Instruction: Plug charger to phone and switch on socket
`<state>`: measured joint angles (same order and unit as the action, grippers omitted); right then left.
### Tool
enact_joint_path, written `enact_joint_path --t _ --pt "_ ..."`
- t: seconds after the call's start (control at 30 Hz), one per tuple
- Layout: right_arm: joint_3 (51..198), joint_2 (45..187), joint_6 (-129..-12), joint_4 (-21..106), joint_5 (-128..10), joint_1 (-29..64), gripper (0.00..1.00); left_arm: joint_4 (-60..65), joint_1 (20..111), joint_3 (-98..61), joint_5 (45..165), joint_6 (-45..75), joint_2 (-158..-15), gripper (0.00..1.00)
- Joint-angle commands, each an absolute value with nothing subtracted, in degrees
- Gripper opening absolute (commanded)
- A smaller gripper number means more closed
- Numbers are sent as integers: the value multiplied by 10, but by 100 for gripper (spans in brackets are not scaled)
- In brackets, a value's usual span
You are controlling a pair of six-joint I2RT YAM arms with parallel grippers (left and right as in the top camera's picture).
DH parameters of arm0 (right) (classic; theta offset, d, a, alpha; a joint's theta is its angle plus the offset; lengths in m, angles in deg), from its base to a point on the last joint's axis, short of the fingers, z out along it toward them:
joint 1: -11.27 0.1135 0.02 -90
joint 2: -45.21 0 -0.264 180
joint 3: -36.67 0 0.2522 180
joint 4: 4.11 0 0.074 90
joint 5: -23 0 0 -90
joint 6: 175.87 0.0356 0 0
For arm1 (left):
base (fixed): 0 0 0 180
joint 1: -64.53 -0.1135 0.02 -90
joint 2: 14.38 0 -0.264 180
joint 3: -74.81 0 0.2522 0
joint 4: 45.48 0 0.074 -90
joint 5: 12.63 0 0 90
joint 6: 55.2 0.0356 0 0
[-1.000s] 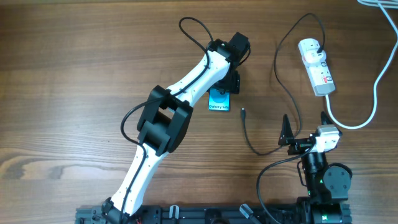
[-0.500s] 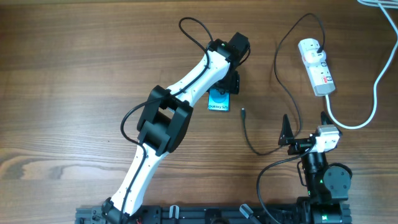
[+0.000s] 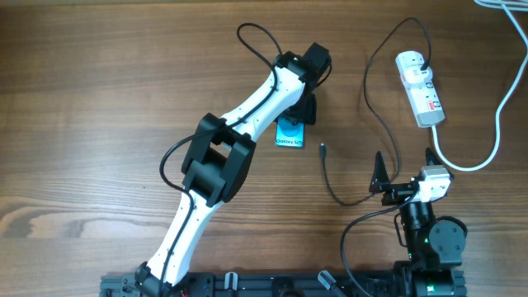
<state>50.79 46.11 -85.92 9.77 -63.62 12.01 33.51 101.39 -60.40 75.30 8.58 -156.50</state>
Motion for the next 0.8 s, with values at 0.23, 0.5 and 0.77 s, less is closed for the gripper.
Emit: enact_joint_path --t 0.23,0.5,0.77 --pt "507 459 -855 96 -636 124 100 347 1015 -588 750 86 -1567 71" --pt "507 459 -855 96 -636 124 100 349 1002 -588 808 86 -1524 71" --pt "507 459 -855 96 -636 124 100 359 960 -588 950 86 -1479 70"
